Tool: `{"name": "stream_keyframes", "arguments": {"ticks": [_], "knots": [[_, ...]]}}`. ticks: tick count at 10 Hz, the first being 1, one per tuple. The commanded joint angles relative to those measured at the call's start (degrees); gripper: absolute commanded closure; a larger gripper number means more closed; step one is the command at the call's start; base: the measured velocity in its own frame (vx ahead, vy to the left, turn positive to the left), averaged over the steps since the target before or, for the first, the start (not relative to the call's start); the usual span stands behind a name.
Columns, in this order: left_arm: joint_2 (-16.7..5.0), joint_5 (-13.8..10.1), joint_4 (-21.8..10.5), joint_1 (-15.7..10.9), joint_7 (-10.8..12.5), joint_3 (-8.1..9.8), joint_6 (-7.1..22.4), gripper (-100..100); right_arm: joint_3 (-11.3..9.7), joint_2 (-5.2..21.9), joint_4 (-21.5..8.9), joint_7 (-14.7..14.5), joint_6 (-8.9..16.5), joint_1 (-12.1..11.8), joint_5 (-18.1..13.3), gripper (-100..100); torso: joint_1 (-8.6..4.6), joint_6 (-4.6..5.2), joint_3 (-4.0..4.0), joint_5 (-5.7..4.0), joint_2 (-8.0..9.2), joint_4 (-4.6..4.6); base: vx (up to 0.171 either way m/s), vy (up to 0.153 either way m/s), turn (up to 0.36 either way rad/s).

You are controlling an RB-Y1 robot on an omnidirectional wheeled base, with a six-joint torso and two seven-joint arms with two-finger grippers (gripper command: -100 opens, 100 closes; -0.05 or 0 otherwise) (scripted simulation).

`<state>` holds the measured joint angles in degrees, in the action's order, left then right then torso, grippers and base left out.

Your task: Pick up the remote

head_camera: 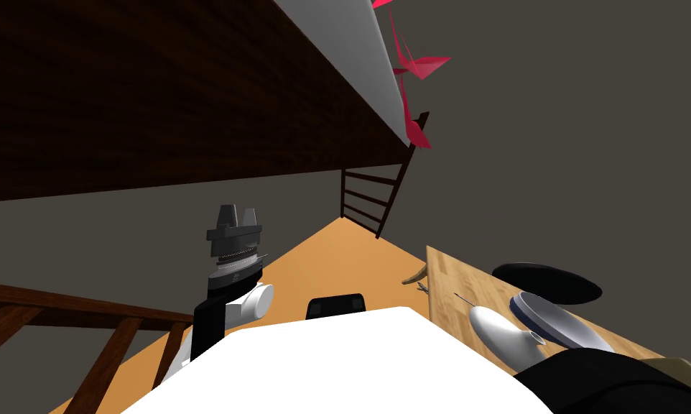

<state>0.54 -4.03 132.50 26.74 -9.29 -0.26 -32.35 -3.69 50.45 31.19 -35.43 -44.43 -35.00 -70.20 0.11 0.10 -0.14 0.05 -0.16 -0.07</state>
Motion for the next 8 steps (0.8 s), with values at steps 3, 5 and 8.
{"name": "stream_keyframes", "arguments": {"ticks": [3, 5, 8], "knots": [[0.0, 0.0, 0.0, 0.0, 0.0, 0.0, 0.0, 0, 0.01, -0.01, -0.01, 0.03, 0.02, 0.01, 0.02, 100, 0.0, -0.01, -0.01, 0.01, -0.01, -0.01, 0.0, 0.0, 0.0], [0.0, 0.0, 0.0, 0.0, 0.0, 0.0, 0.0, 0, 1.03, 1.67, -0.31, -0.31, -1.83, -0.3, -0.08, 100, 0.01, -0.02, -0.01, 0.02, -0.01, -0.01, 0.008, 0.023, -0.032], [0.0, 0.0, 0.0, 0.0, 0.0, 0.0, 0.0, 0, 1.03, 1.67, -0.31, -0.31, -1.83, -0.3, -0.08, 100, 0.16, -0.02, -0.06, 0.07, -0.09, -0.03, 0.018, 0.033, -0.018]]}}
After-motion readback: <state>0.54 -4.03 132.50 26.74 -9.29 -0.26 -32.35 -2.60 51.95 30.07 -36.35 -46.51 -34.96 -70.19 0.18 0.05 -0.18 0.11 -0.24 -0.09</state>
